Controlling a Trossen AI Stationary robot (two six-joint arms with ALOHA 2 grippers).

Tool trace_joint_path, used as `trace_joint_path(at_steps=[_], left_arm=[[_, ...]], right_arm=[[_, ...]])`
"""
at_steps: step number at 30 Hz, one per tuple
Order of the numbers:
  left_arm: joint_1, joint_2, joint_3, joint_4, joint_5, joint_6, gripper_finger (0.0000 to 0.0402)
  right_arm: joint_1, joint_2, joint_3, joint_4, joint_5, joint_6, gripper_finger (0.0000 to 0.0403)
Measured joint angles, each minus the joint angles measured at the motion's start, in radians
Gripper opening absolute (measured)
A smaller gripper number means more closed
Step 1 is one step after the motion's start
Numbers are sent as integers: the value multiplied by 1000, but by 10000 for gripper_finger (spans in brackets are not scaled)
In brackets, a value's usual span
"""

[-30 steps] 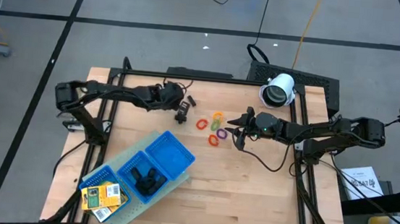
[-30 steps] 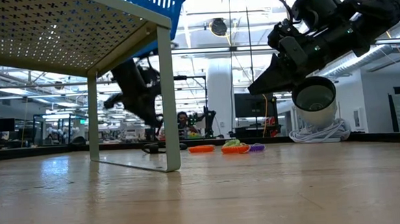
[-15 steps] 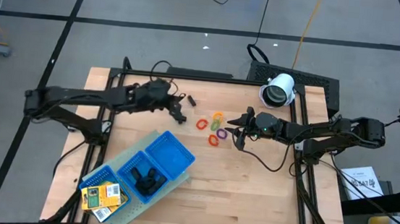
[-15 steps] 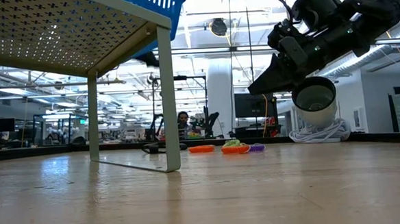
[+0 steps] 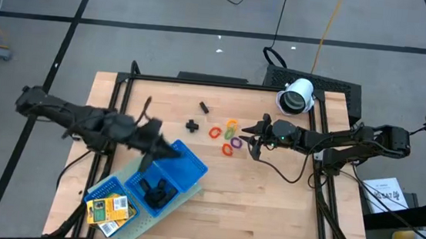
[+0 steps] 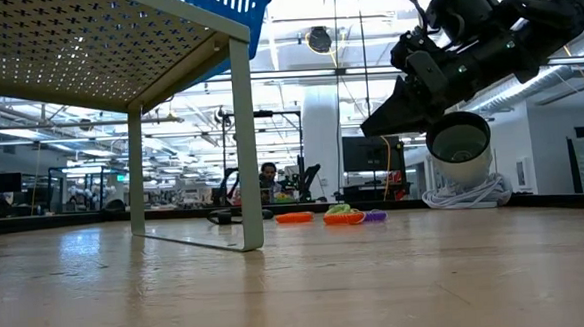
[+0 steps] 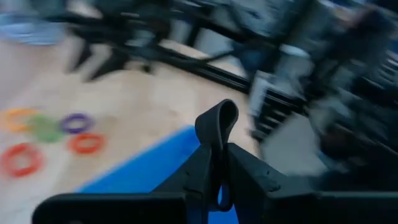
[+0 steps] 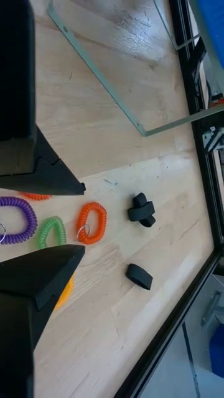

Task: Pick & Place Office Desk Supplies
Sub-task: Put the black rubber band into the center blue basket on the shelf

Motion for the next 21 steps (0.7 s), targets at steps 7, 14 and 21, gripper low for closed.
trace_joint_path(at_steps=[7,14,21], left_arm=[[-265,16,1,30,-13,29,55],[-437,18,1,30,-194,-2,56],[-497,52,1,23,-327,-64,56]], right_arm=[[0,0,0,0,0,0,128],[0,0,0,0,0,0,128],[0,0,0,0,0,1,128]])
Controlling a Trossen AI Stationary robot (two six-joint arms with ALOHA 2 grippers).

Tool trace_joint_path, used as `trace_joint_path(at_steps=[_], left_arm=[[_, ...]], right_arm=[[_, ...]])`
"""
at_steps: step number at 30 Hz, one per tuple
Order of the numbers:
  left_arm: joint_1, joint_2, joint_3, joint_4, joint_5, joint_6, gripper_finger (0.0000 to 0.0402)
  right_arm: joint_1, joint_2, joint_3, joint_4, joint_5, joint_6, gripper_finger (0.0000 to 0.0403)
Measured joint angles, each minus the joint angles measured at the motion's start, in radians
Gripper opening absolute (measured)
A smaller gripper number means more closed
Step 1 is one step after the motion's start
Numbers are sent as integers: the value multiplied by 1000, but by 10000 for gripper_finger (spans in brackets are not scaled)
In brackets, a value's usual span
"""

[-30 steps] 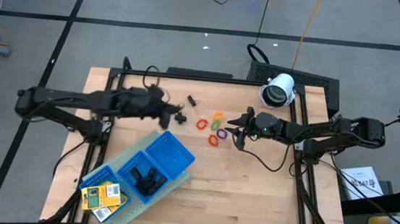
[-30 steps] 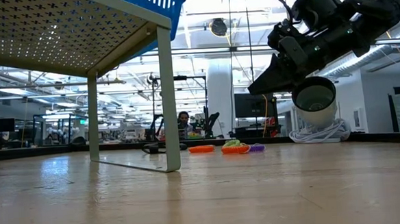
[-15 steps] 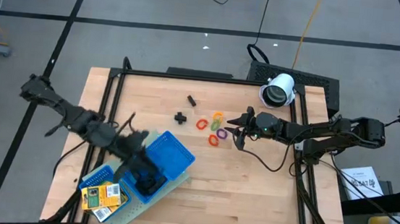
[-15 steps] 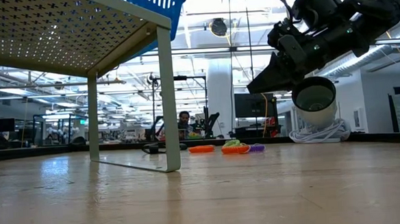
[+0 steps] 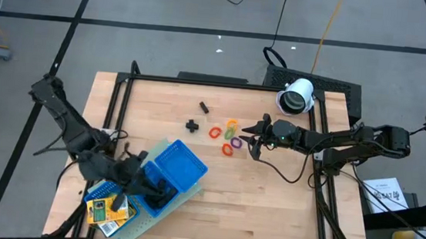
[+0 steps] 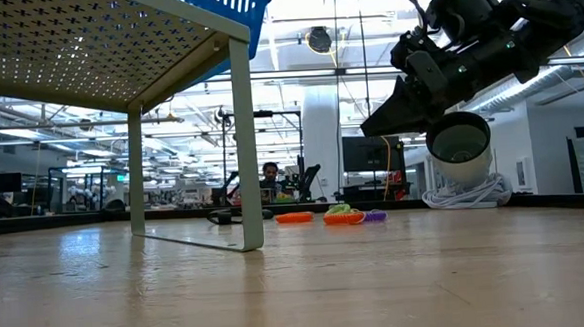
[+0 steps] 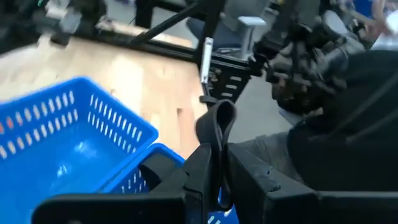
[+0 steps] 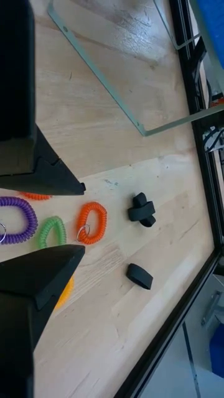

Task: Pick & Place Office Desk Supplies
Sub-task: Put the black rubber band into the center blue basket on the shelf

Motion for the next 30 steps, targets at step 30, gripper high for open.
trace_joint_path(at_steps=[30], left_arm=[[84,61,-1,156,-42,31,205]], right_arm=[[0,0,0,0,4,0,128]])
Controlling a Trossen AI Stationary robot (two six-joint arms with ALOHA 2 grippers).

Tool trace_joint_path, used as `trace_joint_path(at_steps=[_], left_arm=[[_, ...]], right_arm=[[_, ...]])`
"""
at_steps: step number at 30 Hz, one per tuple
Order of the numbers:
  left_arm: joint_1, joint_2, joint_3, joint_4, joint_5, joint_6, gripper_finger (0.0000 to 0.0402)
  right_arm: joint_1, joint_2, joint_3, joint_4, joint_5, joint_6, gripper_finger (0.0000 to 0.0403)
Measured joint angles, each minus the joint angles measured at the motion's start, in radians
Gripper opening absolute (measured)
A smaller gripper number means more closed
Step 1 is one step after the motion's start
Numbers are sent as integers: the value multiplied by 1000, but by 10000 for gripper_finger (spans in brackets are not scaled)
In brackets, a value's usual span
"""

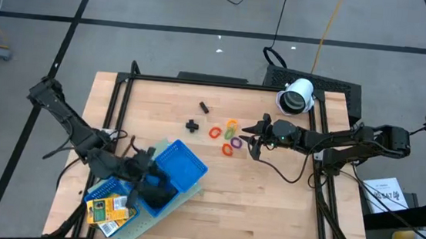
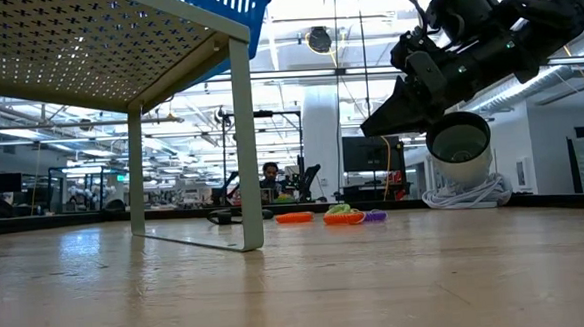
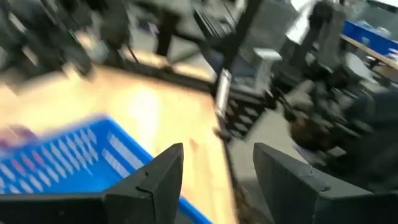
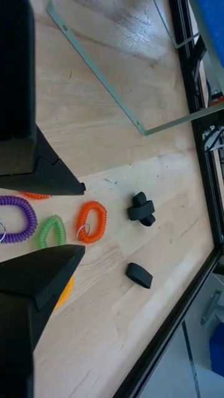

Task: Pick & Place Office Desk Supplies
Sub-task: Put the black rubber band into the center blue basket on the shelf

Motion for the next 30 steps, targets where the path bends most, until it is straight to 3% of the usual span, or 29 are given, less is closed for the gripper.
trace_joint_path(at_steps=[17,30], left_arm=[[295,0,0,501,-444,619,207],[594,167,0,469,-422,433,207]], right_arm=[[0,0,0,0,0,0,128],[0,0,0,0,-3,-3,128]])
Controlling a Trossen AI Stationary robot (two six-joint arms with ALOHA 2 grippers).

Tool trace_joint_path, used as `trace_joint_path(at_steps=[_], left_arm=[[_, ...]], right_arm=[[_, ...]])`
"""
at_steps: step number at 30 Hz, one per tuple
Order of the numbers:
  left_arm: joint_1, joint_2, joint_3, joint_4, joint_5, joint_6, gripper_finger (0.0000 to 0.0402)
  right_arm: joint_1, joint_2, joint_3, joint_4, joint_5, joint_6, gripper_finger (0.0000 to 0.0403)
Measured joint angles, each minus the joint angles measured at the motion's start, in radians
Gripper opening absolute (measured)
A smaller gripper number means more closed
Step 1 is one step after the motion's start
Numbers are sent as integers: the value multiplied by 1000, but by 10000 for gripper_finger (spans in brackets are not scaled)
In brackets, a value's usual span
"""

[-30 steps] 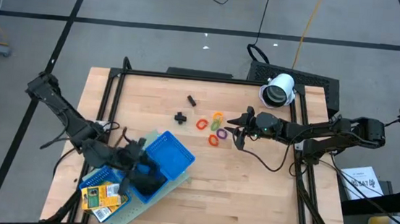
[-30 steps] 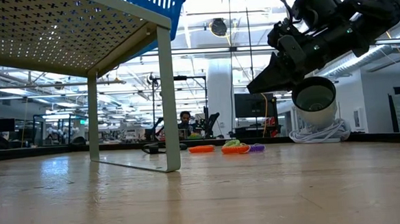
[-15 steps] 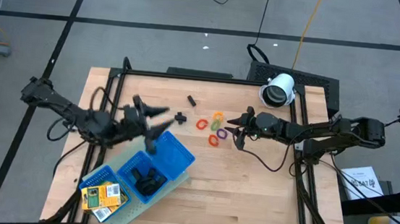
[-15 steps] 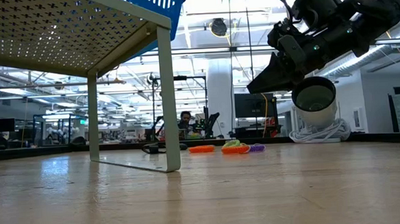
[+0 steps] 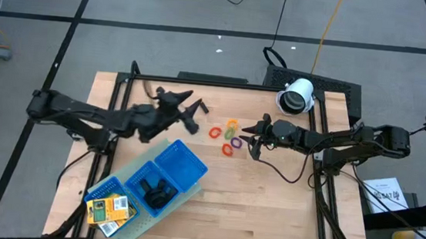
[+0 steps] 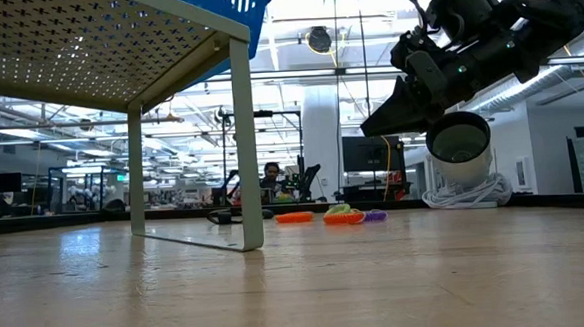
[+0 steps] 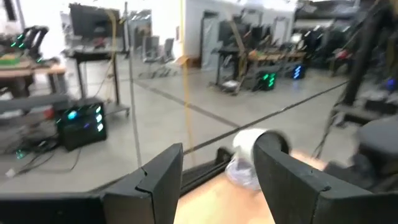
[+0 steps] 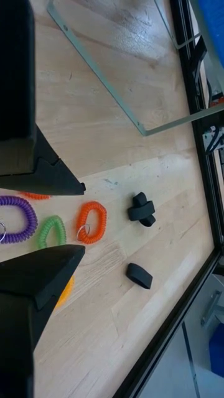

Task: Pick & Place Office Desk Supplies
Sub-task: Put the black rubber band into the center blue basket on the shelf

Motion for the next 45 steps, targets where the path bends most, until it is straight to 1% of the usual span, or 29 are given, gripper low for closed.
trace_joint_path(at_steps=[4,9,11,14,16,19,22,26,30,34,38,41,45], left_arm=[[66,71,0,-76,24,-92,207],[152,164,0,-191,92,-283,207],[189,206,0,-206,137,-355,207],[238,265,0,-210,233,-425,207],[265,300,0,-216,288,-451,207],[297,351,0,-225,337,-459,207],[316,389,0,-266,369,-496,207],[331,417,0,-390,413,-576,207],[339,421,0,-555,417,-683,207],[340,421,0,-655,412,-767,207],[339,424,0,-670,418,-820,207],[342,430,0,-666,458,-834,207],[342,469,1,-645,483,-837,207]], right_arm=[[0,0,0,0,-1,-1,128],[0,0,0,0,-1,-1,128],[0,0,0,0,-1,-1,128],[0,0,0,0,-1,-1,128],[0,0,0,0,-1,-1,128],[0,0,0,0,-1,-1,128],[0,0,0,0,-1,-1,128],[0,0,0,0,-1,-1,128],[0,0,0,0,-1,-5,128],[0,0,0,0,-1,-5,128],[0,0,0,0,-1,-5,128],[0,0,0,0,-1,-5,128],[0,0,0,0,-1,-5,128]])
